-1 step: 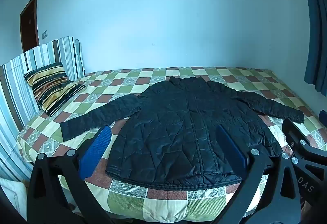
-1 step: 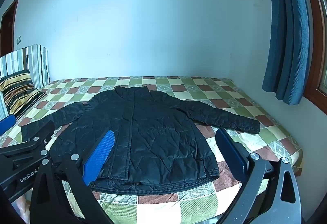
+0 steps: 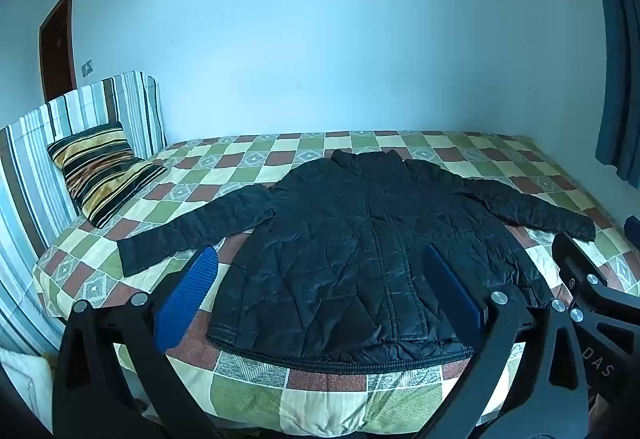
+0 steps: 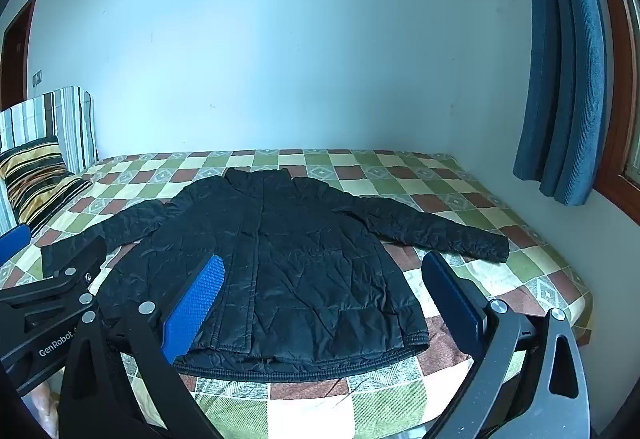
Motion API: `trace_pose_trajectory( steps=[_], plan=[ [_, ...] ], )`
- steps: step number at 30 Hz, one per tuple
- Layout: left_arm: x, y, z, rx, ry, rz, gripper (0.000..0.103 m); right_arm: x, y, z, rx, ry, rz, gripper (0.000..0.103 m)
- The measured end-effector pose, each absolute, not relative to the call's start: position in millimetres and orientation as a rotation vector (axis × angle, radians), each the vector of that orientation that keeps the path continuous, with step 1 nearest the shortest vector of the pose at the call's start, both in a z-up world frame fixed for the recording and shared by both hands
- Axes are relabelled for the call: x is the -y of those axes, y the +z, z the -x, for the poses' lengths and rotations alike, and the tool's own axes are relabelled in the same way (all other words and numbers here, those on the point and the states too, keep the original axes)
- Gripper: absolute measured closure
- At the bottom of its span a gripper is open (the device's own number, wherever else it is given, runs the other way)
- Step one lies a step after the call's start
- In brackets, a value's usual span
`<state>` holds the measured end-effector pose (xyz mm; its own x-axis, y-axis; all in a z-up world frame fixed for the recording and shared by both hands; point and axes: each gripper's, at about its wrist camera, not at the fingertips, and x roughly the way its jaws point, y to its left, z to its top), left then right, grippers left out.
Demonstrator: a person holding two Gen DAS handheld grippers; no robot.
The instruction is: Fold large clothes
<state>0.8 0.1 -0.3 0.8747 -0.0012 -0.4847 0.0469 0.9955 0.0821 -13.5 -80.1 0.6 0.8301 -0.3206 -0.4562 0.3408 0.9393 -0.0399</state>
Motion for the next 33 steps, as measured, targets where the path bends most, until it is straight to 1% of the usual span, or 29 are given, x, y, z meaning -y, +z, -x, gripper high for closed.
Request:
trace_pose_trajectory(
  steps=[33],
  plan=[
    [-3.7, -3.8, -1.7, -0.498, -0.02, -0.084, 0.002, 76.9, -1.8, 9.5, -0.487, -0.351, -0.032, 0.005]
  ],
)
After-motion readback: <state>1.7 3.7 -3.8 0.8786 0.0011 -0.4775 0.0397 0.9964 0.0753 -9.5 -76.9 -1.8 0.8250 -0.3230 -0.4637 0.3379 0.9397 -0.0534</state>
